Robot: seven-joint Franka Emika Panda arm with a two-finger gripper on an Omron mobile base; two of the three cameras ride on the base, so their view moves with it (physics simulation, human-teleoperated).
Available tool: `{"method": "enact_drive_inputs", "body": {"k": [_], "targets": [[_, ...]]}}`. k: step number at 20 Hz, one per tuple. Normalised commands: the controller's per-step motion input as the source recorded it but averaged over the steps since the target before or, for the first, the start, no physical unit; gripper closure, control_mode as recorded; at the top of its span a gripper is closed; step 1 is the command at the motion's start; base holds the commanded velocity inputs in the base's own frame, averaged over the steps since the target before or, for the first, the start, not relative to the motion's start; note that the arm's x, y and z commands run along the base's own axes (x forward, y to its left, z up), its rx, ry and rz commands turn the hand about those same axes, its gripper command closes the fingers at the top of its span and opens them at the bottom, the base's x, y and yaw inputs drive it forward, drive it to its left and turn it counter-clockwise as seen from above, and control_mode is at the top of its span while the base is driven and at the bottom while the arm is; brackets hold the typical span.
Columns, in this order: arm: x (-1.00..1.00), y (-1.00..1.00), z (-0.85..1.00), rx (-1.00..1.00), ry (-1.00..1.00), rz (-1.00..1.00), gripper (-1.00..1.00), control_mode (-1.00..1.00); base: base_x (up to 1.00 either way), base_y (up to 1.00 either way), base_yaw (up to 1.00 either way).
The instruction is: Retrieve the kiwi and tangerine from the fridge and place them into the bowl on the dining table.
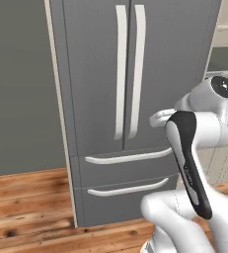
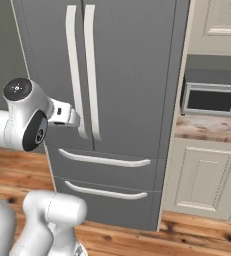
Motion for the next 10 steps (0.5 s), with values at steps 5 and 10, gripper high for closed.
{"method": "enact_drive_inputs", "body": {"k": [5,10], "targets": [[0.97,-0.02,0.53,0.00,0.00,0.00,-1.00,-1.00,0.00,0.00,0.00],[0.56,-0.06,0.32,0.00,0.00,0.00,-1.00,-1.00,0.00,0.00,0.00]]}}
